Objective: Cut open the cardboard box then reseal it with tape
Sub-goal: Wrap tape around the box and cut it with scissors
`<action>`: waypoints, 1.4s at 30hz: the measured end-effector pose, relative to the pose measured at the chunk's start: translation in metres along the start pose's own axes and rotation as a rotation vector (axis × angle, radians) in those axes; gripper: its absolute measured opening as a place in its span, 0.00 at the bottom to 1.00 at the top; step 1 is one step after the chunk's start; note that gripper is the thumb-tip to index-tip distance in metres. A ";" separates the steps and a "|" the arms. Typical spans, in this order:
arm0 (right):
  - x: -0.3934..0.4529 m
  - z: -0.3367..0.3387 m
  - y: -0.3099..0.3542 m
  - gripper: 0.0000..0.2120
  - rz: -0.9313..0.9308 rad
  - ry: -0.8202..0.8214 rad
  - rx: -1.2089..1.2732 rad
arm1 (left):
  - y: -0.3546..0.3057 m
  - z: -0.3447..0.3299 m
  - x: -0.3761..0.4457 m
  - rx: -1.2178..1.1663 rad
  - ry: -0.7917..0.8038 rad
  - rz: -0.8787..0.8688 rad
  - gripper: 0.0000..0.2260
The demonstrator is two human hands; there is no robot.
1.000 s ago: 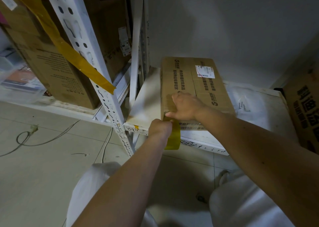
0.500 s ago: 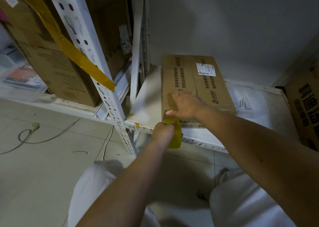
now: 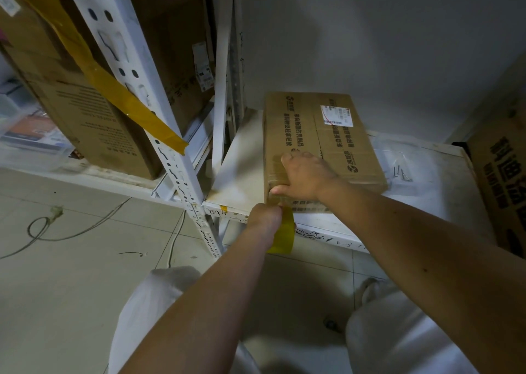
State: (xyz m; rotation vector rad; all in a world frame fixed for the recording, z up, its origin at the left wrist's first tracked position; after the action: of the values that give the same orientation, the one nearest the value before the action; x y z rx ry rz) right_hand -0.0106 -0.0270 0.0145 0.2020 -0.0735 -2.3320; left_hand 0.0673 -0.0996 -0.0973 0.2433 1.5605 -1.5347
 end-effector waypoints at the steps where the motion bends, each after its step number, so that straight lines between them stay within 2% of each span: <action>1: 0.000 -0.002 0.000 0.37 -0.005 -0.015 -0.015 | -0.003 0.001 -0.005 0.004 -0.001 -0.004 0.17; 6: 0.001 -0.013 0.002 0.38 -0.049 -0.102 -0.045 | -0.005 0.003 -0.008 0.040 -0.015 -0.010 0.12; 10: 0.002 -0.013 0.002 0.36 -0.022 -0.092 -0.046 | -0.008 0.004 -0.013 0.057 -0.044 -0.014 0.08; 16: -0.004 0.000 -0.007 0.28 0.070 0.029 0.035 | -0.014 0.006 -0.026 0.070 -0.034 -0.032 0.10; 20: -0.007 0.001 -0.010 0.21 0.114 0.018 0.050 | -0.013 0.006 -0.025 0.061 -0.042 -0.030 0.10; 25: -0.010 0.009 -0.029 0.18 0.133 0.054 0.264 | -0.015 0.006 -0.025 0.086 -0.051 -0.021 0.12; 27: -0.016 0.018 -0.040 0.16 0.109 0.076 0.416 | -0.017 0.006 -0.026 0.113 -0.062 -0.024 0.18; 28: -0.022 0.023 -0.047 0.13 0.081 0.051 0.498 | -0.018 0.006 -0.027 0.129 -0.067 -0.024 0.20; 30: -0.035 0.033 -0.063 0.08 -0.007 -0.100 0.625 | -0.020 0.005 -0.030 0.147 -0.068 -0.017 0.21; 34: -0.065 0.040 -0.103 0.11 -0.221 -0.524 0.638 | -0.019 0.006 -0.032 0.095 -0.078 -0.012 0.22; 36: -0.078 0.032 -0.127 0.13 -0.359 -0.600 0.560 | -0.016 0.003 -0.021 0.078 -0.080 -0.004 0.22; 38: -0.087 0.014 -0.152 0.16 -0.527 -0.538 0.388 | -0.011 0.000 -0.005 0.066 -0.087 -0.003 0.26; 39: -0.092 0.002 -0.165 0.16 -0.613 -0.449 0.300 | -0.009 -0.002 0.003 0.066 -0.093 -0.005 0.26; 42: -0.107 -0.037 -0.186 0.13 -0.705 -0.070 0.195 | -0.011 -0.004 0.001 0.067 -0.118 -0.027 0.21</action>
State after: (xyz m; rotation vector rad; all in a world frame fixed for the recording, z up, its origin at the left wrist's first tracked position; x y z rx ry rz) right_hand -0.0627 0.1796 -0.0303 0.2759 -0.3073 -3.0365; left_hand 0.0571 -0.0988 -0.0911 0.1664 1.4273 -1.5949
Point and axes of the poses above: each hand's wrist, its own x-axis towards the middle knuckle, its own z-axis out of the back of the hand, y = z × x, the point moved 1 cm from there along x, towards the middle knuckle, and after that the axes turned 6 degrees about x, right-handed, at the moved point
